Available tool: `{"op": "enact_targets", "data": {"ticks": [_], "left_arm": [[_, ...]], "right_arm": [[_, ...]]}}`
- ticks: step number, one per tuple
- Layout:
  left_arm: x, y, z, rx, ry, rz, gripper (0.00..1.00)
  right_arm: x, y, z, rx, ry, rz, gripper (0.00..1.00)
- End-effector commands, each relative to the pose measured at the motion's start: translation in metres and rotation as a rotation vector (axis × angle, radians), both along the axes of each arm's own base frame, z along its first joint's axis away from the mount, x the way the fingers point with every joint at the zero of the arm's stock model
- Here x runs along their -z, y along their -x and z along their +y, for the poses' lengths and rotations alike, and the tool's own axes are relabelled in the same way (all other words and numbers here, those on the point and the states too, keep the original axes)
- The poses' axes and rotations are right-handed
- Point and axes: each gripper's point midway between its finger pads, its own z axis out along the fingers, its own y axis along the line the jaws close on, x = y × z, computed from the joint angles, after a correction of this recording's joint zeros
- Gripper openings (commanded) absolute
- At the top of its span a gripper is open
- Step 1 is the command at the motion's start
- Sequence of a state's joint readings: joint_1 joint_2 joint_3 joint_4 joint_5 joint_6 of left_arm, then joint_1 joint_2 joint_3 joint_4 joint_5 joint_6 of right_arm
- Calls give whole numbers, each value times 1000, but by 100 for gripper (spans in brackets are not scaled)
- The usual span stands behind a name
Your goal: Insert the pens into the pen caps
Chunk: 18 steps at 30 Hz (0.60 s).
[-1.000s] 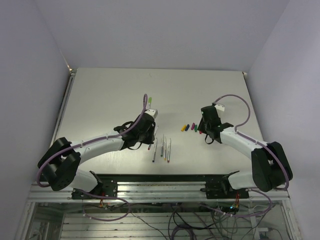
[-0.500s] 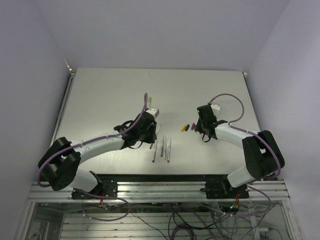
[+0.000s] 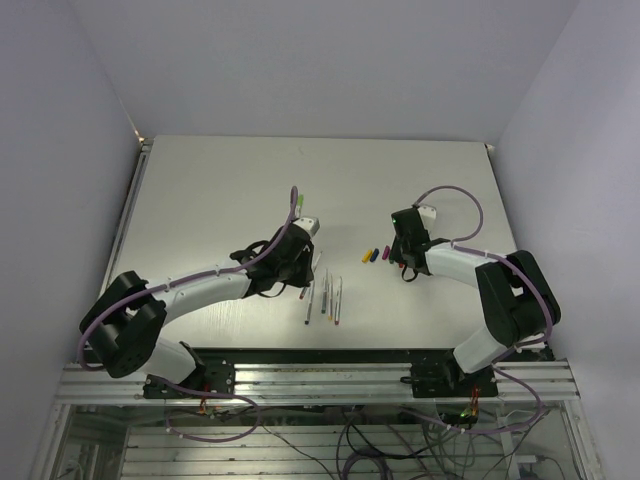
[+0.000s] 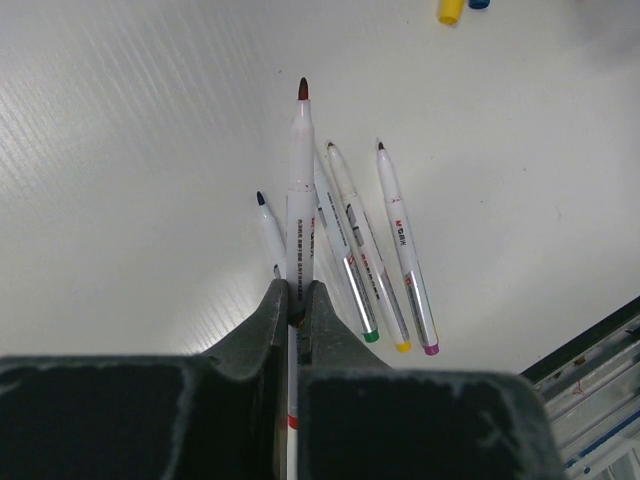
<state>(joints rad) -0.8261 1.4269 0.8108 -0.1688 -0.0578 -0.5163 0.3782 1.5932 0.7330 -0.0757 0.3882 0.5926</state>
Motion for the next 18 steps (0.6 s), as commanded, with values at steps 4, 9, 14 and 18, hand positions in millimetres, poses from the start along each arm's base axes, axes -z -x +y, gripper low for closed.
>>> {"op": "enact_targets", "data": {"ticks": [4, 9, 14, 18], "left_arm": [[-14, -9, -13, 16, 49, -21, 7], [-14, -9, -13, 18, 52, -23, 7], [-15, -8, -16, 29, 67, -25, 7], [-20, -10, -21, 47, 89, -45, 7]], "right_arm": [[18, 18, -3, 16, -23, 64, 28], [18, 29, -10, 38, -11, 83, 0], [3, 28, -15, 46, 1, 45, 0], [-25, 17, -17, 47, 5, -41, 0]]}}
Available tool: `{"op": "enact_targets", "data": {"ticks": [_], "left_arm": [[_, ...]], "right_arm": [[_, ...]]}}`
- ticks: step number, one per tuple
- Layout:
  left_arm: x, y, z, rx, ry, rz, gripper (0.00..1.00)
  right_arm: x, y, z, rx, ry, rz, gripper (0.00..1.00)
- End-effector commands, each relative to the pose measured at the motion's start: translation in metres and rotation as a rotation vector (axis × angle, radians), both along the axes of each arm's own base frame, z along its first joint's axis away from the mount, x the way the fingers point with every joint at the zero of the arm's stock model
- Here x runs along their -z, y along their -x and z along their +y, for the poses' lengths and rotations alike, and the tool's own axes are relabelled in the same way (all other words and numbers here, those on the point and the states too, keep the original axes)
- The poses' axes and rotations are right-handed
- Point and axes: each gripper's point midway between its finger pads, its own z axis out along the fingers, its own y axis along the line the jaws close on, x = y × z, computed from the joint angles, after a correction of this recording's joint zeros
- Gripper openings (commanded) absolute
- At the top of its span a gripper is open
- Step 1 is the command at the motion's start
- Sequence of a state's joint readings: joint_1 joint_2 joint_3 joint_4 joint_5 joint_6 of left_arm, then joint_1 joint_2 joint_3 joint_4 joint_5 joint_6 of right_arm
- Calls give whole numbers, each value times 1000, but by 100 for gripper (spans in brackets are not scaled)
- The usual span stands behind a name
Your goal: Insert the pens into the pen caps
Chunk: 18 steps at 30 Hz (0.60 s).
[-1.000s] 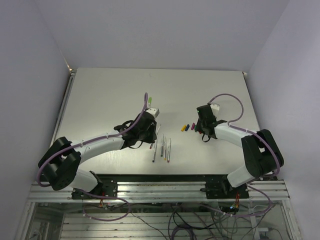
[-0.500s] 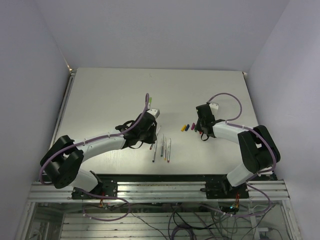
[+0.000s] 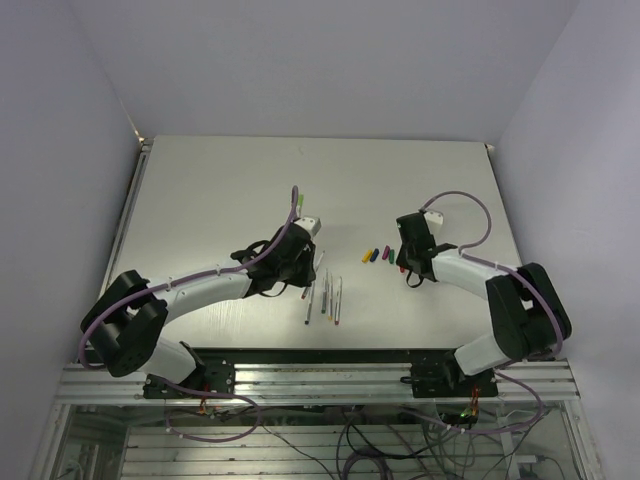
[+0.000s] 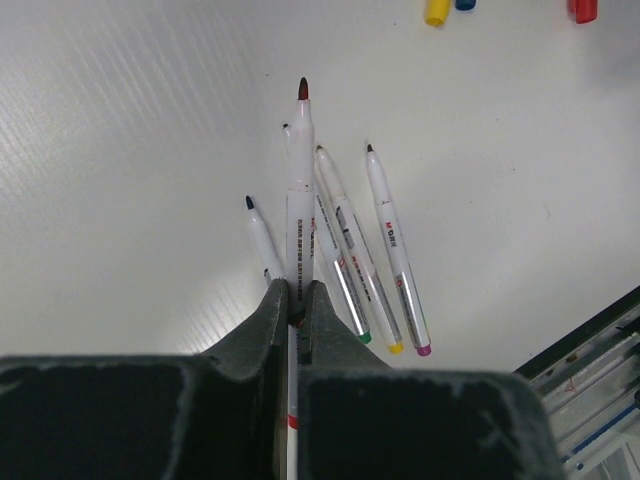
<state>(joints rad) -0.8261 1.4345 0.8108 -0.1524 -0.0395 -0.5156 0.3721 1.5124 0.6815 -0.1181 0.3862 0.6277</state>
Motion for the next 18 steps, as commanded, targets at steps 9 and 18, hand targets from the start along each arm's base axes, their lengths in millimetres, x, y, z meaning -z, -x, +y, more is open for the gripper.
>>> {"op": "enact_targets", "data": {"ticks": [9, 18], "left_arm": [[-49, -9, -37, 151, 194, -146, 7], [-102, 4, -67, 268, 442, -253, 7]], "right_arm": [[-122, -17, 8, -81, -109, -402, 0], [-203, -14, 40, -240, -322, -797, 0]]}}
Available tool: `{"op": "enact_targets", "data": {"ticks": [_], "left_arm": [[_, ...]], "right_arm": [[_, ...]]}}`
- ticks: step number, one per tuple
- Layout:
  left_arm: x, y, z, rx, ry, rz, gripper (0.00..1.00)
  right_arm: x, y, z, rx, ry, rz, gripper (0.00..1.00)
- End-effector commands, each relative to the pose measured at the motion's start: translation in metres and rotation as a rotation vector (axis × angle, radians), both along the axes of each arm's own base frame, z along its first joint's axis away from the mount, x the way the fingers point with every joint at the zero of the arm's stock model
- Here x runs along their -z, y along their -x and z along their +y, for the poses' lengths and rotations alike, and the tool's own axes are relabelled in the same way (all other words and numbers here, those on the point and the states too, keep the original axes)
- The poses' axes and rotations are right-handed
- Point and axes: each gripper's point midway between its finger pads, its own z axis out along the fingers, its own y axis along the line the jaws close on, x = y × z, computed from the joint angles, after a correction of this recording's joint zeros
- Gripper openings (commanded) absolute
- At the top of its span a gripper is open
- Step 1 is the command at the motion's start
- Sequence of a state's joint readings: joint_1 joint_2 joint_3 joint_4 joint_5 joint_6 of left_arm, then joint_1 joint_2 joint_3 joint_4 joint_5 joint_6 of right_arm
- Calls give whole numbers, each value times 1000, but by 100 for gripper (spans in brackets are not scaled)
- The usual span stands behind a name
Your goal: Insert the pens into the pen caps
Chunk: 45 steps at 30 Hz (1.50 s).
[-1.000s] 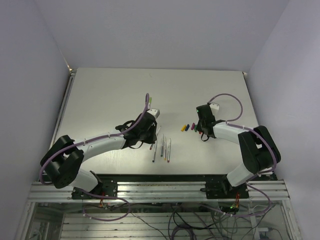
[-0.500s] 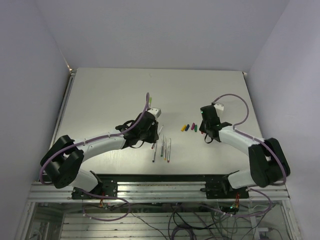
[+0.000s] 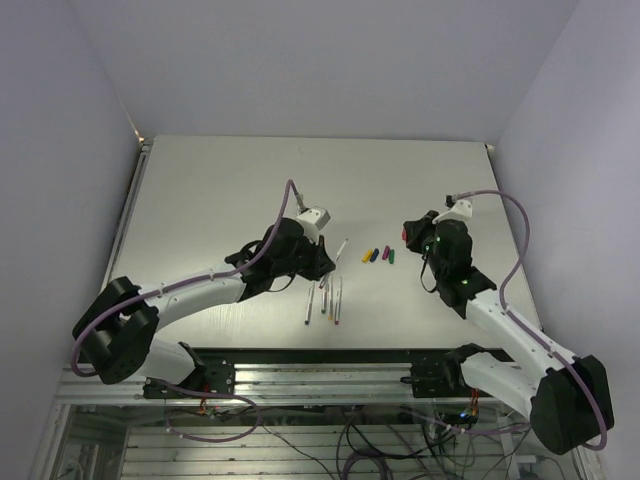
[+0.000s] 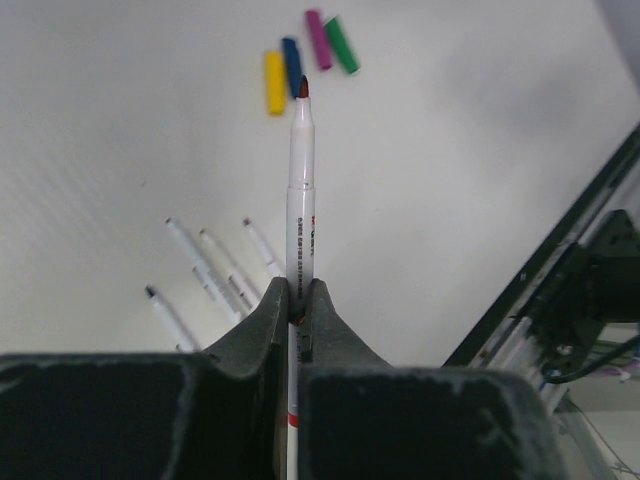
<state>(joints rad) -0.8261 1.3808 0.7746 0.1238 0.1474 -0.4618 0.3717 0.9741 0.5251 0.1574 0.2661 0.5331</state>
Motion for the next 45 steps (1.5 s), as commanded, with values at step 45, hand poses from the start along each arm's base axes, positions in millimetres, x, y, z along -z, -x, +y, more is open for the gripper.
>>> {"op": "enact_targets", "data": {"ticks": [45], "left_arm": [[-90, 20, -56, 143, 497, -117, 7]], "right_arm": [[-118, 31, 87, -416, -380, -580, 0]]}}
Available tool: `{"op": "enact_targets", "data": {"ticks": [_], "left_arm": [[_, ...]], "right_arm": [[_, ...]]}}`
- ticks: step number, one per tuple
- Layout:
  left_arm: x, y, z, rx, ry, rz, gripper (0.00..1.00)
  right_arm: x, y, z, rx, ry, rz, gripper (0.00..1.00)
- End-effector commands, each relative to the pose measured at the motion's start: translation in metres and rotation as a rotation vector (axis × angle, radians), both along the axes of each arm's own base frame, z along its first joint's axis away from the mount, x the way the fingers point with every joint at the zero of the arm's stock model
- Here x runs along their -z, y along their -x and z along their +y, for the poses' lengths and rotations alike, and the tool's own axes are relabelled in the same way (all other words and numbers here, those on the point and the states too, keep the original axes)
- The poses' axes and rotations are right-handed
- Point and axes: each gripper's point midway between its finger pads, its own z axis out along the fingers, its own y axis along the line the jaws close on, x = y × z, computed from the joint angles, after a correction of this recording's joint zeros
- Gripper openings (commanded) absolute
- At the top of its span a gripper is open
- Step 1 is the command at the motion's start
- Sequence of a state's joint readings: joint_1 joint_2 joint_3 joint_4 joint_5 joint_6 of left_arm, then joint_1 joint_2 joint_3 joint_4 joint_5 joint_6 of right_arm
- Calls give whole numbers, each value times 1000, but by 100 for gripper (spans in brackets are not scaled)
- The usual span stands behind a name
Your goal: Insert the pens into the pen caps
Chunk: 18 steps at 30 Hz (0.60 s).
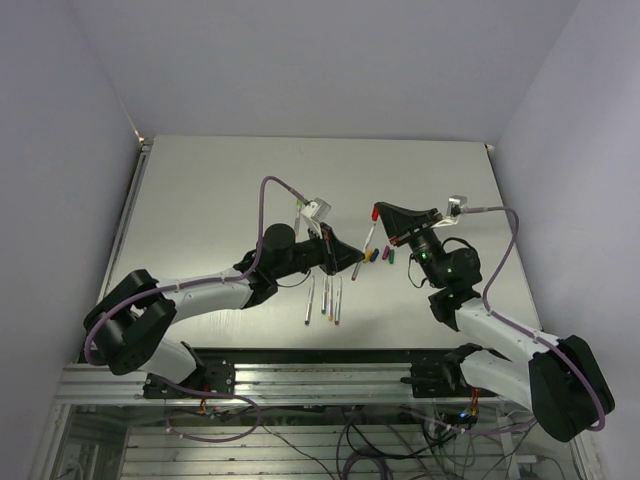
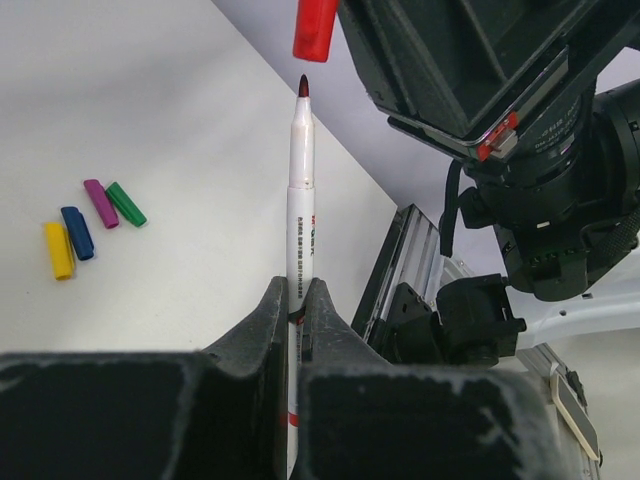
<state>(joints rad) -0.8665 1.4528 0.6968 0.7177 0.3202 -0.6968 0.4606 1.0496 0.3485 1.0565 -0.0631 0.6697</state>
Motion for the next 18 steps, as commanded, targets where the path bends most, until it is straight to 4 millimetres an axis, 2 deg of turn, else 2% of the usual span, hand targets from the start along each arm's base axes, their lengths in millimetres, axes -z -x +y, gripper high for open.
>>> {"op": "enact_targets", "data": {"ticks": [1, 18], "left_arm": [[-16, 1, 4, -20, 36, -56, 7], [-22, 0, 6, -29, 51, -68, 7]], "right_arm": [[-8, 5, -4, 16, -8, -32, 0], [-3, 5, -2, 6, -20, -12, 0]]}}
